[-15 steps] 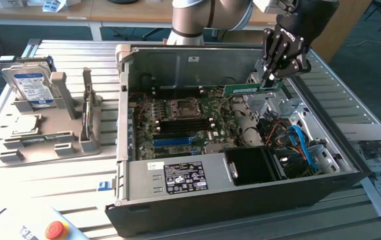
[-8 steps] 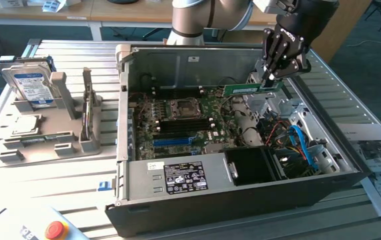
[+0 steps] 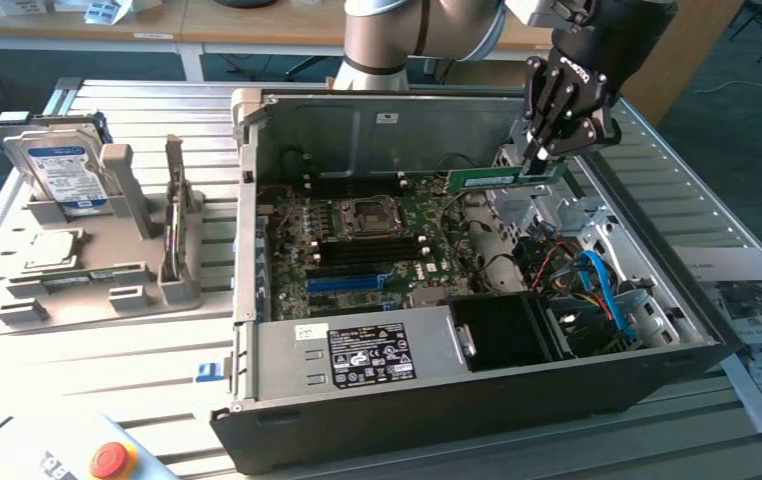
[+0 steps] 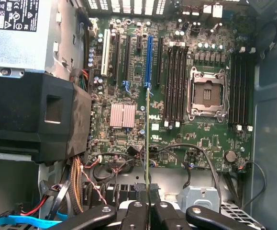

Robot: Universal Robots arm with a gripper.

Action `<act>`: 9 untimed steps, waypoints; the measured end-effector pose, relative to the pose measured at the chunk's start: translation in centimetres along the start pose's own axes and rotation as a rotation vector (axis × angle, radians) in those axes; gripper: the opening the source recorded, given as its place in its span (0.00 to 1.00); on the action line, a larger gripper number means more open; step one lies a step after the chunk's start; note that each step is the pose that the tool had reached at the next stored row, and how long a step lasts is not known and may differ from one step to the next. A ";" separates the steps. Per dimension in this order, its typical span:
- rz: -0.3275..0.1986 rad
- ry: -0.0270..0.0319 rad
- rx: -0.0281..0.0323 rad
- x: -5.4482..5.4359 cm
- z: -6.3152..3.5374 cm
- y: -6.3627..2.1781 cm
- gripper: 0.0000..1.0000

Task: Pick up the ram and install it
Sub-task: 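Pick up the ram and move it above insertion slot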

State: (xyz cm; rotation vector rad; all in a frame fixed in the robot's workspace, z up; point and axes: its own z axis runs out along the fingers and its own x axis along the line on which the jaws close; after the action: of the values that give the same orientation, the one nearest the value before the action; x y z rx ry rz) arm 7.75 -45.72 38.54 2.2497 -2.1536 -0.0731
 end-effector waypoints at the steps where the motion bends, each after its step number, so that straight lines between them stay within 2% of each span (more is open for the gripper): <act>1: 0.000 0.0000 0.0000 0.0 0.01 0.16 0.12; 9: 0.000 0.0000 0.0000 -0.2 0.12 1.61 0.12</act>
State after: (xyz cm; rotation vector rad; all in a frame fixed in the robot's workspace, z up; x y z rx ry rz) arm 6.14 -45.56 38.51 2.2499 -2.1534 -0.0731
